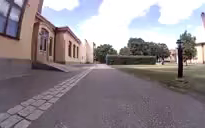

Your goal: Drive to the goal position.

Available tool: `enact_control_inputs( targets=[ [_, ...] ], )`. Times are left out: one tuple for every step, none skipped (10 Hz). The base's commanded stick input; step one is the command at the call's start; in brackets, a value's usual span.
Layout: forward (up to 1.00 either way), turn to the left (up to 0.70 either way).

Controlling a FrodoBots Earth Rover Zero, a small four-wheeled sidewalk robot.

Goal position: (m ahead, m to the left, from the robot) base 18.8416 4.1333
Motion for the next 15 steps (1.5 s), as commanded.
enact_control_inputs(
  targets=[
    [0.85,0.01],
    [0.85,0.01],
    [0.85,0.01],
    [0.85,0.01],
    [0.85,0.01],
    [0.85,0.01],
    [0.85,0.01],
    [0.85,0.01],
    [0.85,0.01],
    [0.85,0.01],
    [0.85,0.01],
    [0.85,0.01],
    [0.85,0.01],
    [0.85,0.01],
    [0.85,0.01]
  ],
)
